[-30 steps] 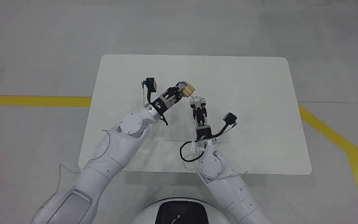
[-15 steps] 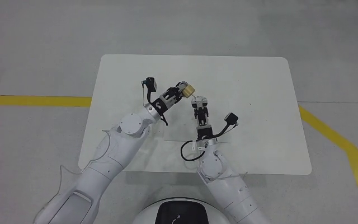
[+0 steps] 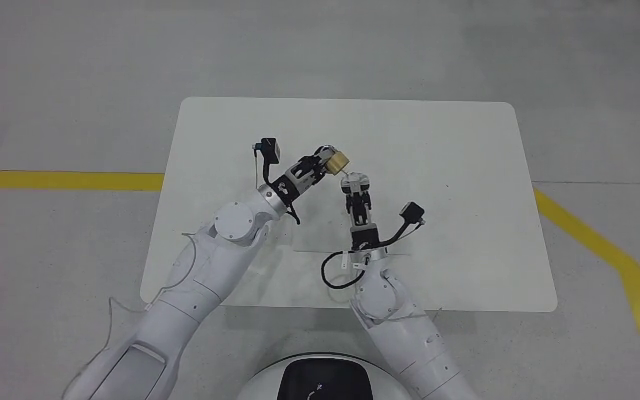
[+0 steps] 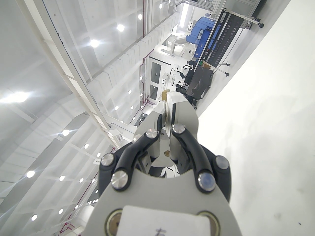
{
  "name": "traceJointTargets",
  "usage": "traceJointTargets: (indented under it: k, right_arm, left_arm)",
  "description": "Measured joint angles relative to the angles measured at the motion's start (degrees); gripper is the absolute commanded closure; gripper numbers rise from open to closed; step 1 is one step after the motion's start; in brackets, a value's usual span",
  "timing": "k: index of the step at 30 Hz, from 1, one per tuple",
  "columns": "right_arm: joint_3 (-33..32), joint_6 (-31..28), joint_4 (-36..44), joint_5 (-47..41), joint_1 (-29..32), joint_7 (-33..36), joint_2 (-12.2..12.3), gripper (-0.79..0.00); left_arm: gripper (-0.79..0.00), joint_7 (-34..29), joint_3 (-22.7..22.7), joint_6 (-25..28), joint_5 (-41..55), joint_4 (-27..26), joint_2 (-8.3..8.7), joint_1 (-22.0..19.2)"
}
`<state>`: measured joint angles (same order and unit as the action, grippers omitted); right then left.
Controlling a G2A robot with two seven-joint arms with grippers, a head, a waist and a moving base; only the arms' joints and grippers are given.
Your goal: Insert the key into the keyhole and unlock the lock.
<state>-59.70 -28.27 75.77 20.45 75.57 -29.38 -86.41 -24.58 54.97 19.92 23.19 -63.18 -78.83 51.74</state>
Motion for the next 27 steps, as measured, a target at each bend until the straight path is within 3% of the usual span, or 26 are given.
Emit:
traceJointTargets:
  k: [27]
  right_arm:
    - [-1.54, 0.06, 0.16, 0.33, 0.66, 1.26, -1.03, 0.000]
  left_arm:
    - [0.000, 0.86, 1.20, -1.05, -3.89, -1.18, -1.00, 1.09]
